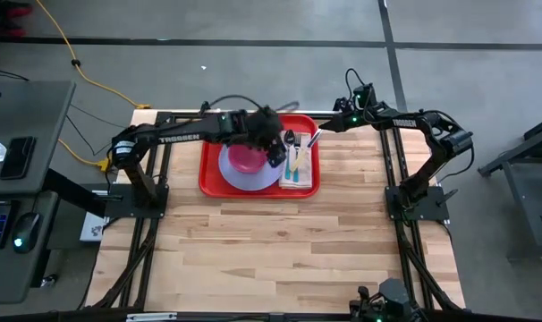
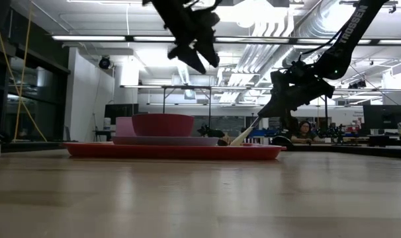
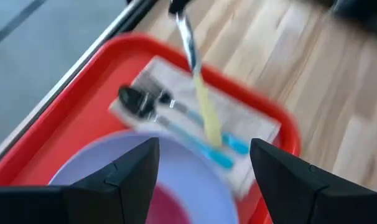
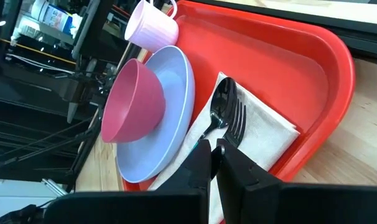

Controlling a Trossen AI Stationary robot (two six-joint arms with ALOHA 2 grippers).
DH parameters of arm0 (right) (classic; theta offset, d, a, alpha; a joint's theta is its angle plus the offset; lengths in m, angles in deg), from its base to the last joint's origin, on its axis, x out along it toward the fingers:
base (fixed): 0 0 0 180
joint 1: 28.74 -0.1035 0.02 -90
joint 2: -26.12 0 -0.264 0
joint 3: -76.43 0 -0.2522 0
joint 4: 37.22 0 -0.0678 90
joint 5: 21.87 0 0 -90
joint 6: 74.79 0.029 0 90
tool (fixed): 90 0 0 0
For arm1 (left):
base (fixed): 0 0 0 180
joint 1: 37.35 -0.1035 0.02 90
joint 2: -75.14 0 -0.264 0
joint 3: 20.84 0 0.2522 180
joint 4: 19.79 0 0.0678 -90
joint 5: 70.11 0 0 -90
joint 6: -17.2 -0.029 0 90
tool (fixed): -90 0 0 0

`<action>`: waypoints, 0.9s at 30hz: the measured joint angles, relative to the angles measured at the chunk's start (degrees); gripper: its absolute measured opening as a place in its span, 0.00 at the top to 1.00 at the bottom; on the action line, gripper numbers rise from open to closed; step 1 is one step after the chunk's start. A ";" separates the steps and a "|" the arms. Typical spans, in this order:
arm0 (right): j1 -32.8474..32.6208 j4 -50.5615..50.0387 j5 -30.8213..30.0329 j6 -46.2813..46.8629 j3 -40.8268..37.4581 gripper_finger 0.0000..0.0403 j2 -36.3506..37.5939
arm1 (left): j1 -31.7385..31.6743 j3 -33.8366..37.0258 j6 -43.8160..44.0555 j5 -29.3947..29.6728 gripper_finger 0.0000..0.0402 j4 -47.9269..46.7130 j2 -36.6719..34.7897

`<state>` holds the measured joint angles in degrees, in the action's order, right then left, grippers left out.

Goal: Set up tray
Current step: Put the yellow knife on the brown napkin

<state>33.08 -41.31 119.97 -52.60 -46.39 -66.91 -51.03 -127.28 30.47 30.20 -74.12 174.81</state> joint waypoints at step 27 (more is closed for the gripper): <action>-1.20 0.47 -0.44 2.18 0.02 1.00 0.00 | -3.93 -7.42 -0.03 -11.54 0.30 15.33 17.98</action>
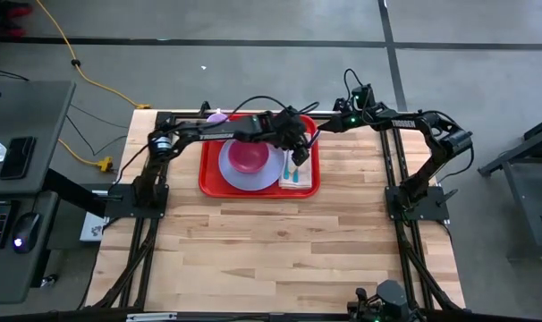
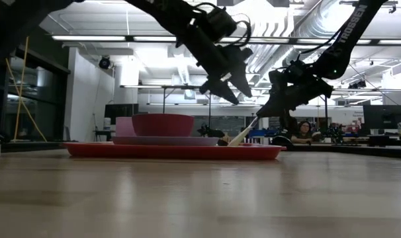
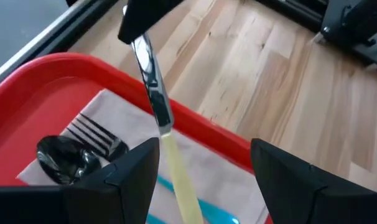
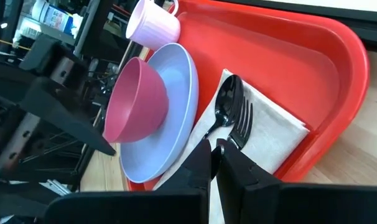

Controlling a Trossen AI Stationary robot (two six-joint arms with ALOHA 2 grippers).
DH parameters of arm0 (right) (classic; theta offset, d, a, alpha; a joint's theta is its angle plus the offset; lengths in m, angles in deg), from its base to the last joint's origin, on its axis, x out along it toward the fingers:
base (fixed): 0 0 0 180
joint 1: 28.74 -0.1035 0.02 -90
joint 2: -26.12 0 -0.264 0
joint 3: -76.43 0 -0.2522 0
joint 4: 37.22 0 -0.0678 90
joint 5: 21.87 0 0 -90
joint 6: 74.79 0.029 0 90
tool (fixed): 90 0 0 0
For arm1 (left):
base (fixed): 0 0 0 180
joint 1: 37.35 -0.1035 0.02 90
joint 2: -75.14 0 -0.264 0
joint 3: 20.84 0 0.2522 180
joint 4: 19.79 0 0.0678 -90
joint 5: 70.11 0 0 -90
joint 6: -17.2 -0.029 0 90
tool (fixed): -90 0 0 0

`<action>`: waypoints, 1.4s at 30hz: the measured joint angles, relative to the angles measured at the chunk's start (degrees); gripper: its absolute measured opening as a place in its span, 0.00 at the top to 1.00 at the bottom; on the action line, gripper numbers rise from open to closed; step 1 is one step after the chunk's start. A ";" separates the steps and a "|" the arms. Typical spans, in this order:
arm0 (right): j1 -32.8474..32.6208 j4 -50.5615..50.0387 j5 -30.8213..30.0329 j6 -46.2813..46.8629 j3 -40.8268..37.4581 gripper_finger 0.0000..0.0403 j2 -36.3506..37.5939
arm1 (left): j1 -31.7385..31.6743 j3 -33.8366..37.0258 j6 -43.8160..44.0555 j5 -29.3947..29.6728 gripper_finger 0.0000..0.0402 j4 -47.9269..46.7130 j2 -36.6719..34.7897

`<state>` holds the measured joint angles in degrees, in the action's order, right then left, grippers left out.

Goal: Set up tray
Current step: Put the yellow knife on the brown napkin

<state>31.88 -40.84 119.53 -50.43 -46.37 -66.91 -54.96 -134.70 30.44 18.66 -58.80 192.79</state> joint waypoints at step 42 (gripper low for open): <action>0.00 1.49 0.39 1.13 -0.02 1.00 0.00 | 0.37 -7.80 -1.31 5.85 0.30 -6.75 9.84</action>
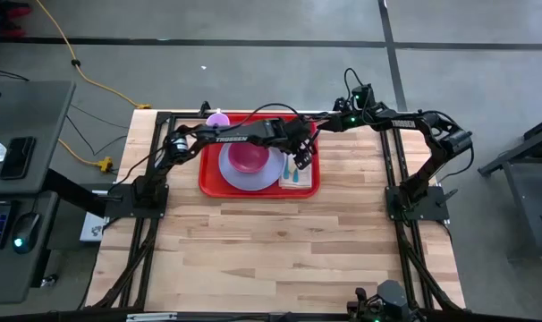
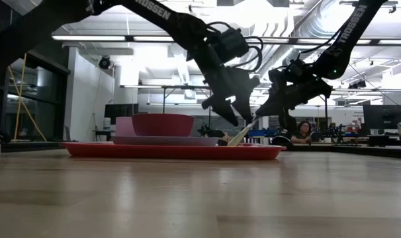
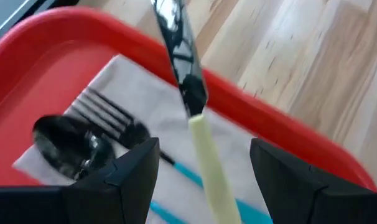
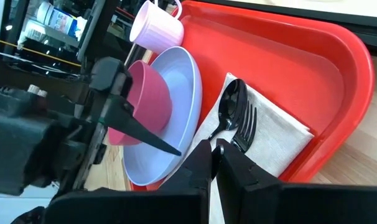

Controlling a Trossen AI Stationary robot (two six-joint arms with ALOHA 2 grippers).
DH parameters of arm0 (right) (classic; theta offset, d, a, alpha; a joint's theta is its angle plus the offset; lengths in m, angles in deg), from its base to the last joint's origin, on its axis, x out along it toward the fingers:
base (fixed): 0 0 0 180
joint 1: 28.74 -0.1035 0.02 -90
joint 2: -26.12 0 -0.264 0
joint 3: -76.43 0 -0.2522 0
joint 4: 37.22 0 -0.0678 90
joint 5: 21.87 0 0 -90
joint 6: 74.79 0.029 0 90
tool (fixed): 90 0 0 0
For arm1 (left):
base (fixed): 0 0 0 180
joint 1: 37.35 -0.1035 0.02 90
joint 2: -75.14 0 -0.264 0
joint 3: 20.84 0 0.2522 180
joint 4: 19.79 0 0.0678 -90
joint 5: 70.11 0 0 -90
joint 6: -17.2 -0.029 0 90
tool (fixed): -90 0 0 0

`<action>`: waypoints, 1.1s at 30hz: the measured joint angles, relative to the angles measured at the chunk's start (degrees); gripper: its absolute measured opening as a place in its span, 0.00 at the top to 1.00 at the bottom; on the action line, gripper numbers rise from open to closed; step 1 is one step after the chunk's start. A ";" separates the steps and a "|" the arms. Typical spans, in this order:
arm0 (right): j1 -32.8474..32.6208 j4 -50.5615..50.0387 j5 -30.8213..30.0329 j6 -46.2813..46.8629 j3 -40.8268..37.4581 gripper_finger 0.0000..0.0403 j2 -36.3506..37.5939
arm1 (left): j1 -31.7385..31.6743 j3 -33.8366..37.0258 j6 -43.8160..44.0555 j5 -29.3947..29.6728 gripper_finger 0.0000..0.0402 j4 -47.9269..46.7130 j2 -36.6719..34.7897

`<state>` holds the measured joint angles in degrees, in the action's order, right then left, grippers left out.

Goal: Set up tray
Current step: Put the yellow knife on the brown napkin

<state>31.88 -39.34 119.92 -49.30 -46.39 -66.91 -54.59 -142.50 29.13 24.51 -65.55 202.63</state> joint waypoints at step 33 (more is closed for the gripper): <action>0.00 0.27 0.22 0.07 0.00 1.00 -0.02 | 0.00 -0.09 1.57 0.42 0.72 2.28 2.10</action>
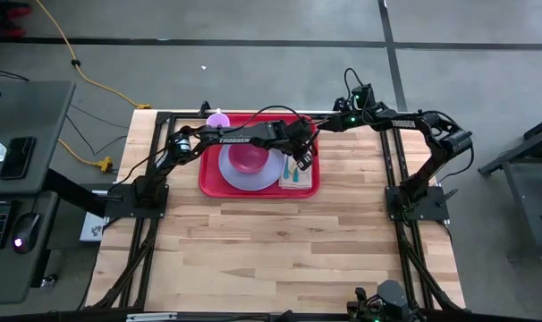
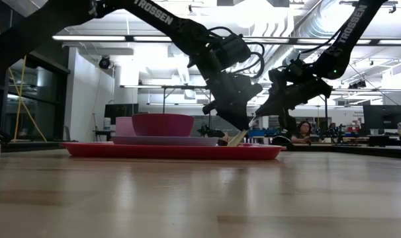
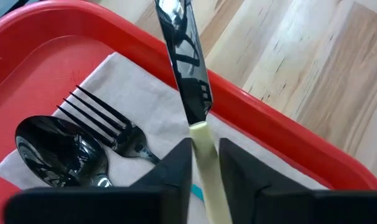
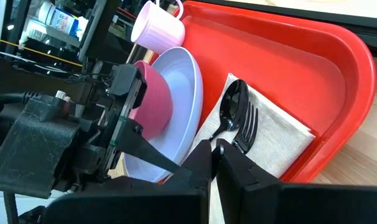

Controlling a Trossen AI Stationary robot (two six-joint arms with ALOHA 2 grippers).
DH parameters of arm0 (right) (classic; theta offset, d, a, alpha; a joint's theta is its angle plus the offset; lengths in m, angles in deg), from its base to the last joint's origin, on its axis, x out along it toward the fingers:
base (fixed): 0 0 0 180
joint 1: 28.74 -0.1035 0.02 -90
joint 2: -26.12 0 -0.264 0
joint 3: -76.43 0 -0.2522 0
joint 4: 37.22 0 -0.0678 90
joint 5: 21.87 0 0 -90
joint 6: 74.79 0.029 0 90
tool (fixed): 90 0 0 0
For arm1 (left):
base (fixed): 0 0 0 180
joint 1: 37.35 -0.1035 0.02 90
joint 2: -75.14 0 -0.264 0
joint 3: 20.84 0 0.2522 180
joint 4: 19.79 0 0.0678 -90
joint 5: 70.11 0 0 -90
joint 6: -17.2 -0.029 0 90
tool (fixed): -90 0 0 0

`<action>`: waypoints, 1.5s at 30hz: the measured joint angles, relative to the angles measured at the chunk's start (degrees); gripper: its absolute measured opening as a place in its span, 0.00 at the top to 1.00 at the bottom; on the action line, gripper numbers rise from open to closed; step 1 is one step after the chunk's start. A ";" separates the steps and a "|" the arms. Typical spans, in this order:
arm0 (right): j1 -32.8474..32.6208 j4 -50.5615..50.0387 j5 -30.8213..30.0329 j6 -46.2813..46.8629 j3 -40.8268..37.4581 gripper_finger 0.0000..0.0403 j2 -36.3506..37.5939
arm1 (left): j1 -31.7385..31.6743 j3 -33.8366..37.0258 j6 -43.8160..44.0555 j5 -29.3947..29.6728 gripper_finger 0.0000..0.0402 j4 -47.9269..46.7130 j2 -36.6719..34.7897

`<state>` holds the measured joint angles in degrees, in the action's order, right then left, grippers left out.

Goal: Set up tray
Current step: Put the yellow knife on the brown napkin

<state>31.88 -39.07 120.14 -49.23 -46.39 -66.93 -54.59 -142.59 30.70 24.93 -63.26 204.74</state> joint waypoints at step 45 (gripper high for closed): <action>-0.67 2.46 0.61 2.87 0.00 1.00 -0.02 | -0.06 0.00 -3.19 -6.05 0.74 1.29 -0.09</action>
<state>31.21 -36.60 120.75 -46.37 -46.39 -66.95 -54.65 -142.59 27.51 18.87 -61.97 204.65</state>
